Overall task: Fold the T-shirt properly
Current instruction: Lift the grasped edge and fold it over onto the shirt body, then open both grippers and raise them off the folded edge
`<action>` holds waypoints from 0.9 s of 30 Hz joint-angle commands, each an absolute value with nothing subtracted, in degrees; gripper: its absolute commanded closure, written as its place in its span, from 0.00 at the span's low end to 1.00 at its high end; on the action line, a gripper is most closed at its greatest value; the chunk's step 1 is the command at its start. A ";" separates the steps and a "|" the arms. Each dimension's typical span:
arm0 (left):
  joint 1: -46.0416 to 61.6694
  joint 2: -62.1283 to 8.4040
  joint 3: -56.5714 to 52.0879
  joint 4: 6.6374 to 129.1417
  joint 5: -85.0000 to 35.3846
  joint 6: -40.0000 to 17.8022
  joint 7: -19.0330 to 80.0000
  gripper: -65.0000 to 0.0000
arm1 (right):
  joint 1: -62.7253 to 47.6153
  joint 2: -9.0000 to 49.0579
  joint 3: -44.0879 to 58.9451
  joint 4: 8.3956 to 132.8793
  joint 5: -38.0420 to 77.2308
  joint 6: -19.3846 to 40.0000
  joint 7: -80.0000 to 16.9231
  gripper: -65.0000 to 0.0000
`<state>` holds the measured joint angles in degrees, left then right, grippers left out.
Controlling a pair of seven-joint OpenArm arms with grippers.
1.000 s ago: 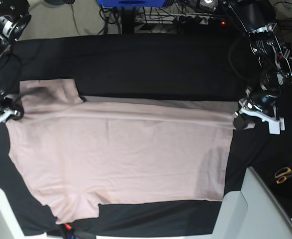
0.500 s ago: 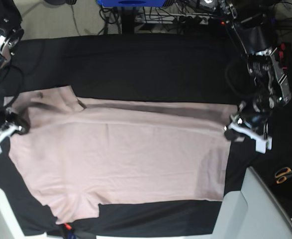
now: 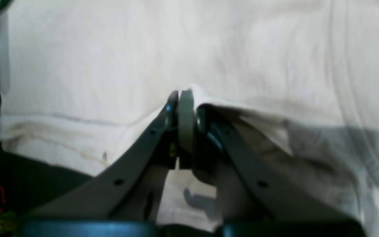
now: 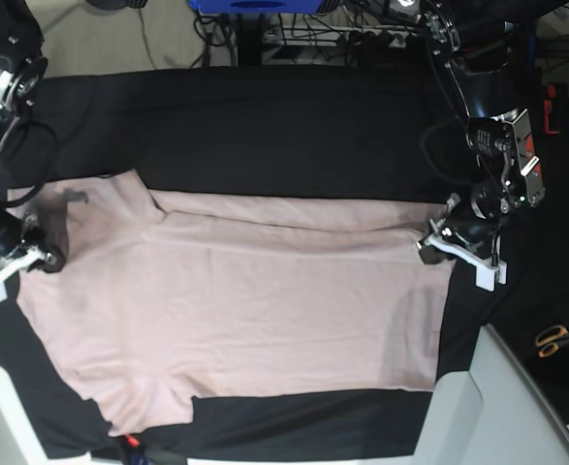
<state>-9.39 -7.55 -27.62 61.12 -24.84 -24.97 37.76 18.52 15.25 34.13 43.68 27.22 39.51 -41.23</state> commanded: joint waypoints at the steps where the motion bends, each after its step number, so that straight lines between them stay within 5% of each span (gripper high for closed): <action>1: -10.86 -8.22 -27.82 61.93 -25.36 -25.27 35.82 1.00 | 19.91 16.31 34.24 44.53 28.70 40.00 -39.34 1.00; 7: -10.95 -8.22 -28.00 61.93 -25.54 -25.27 35.30 1.00 | 19.74 16.22 34.24 44.53 28.62 40.00 -36.18 0.94; 12: -12.09 -8.31 -28.09 61.85 -25.27 -25.27 35.30 0.97 | 19.56 16.40 34.42 44.53 28.62 40.00 -36.09 0.51; 15: -12.44 -9.01 -28.18 62.46 -25.71 -25.27 35.30 0.51 | 18.77 16.22 40.04 45.41 28.79 40.00 -36.44 0.27; 18: -12.26 -9.36 -30.37 65.71 -25.80 -25.27 35.56 0.21 | 16.57 15.87 47.87 49.01 28.79 40.00 -41.36 0.30; 22: -9.10 -8.13 -40.13 72.84 -25.80 -25.54 35.74 0.04 | 9.89 9.45 57.27 63.69 28.88 40.00 -53.32 0.33; 27: -0.31 -8.22 -43.30 80.57 -25.71 -25.71 35.74 0.04 | 0.13 -3.74 58.33 82.42 28.88 40.00 -59.03 0.34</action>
<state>1.06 -7.60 -43.38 79.22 -24.05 -25.04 37.06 -1.28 -5.41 58.46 81.45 27.27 39.70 -60.55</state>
